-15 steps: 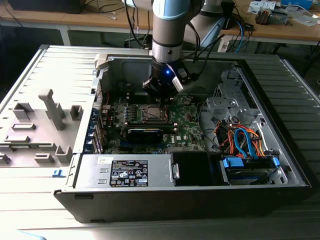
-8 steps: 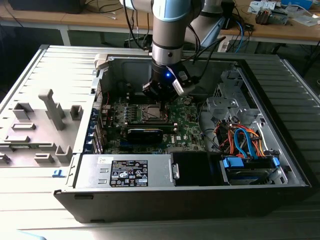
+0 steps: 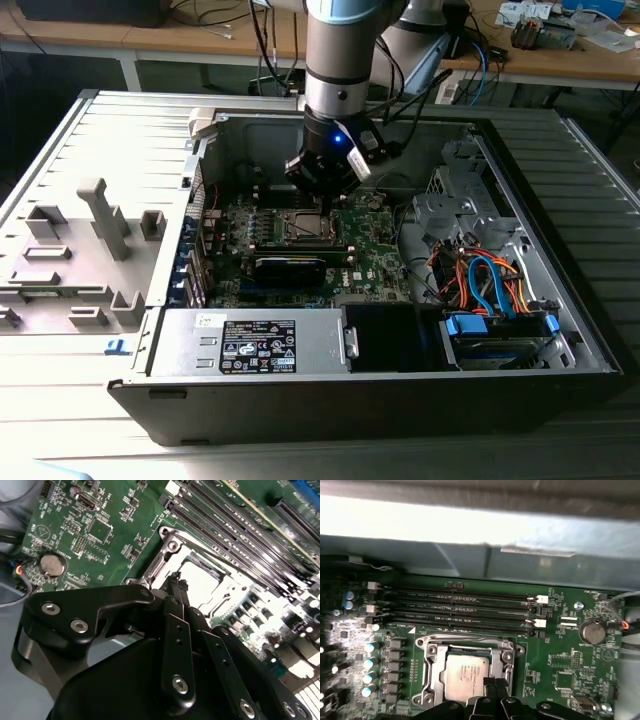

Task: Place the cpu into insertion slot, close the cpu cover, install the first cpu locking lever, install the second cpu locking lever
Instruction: 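Install the first cpu locking lever, then install the second cpu locking lever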

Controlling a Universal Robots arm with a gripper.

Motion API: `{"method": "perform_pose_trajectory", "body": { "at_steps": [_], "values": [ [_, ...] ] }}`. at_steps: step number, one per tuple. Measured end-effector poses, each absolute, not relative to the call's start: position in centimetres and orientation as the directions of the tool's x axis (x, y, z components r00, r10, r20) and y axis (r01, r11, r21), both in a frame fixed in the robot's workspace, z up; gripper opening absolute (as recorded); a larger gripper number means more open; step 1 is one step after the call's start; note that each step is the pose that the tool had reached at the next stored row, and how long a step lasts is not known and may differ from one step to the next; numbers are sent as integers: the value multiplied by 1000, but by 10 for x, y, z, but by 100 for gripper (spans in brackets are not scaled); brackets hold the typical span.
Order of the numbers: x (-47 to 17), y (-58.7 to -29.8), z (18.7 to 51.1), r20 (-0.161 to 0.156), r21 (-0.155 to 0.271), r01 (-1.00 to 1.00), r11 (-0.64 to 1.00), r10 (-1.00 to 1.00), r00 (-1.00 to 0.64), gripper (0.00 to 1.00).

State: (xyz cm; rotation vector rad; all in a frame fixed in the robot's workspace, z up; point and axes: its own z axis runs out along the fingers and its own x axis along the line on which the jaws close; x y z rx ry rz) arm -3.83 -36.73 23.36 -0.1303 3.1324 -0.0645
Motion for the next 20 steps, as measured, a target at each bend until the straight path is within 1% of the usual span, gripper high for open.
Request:
{"method": "perform_pose_trajectory", "body": {
  "at_steps": [11,16,20],
  "values": [
    [-38,-368,238,-4,-41,-83,996,-83,-997,11],
    [-38,-376,238,-4,-41,-83,996,-83,-997,11],
    [-38,-388,238,-4,-41,-83,996,-83,-997,11]
  ]
}}
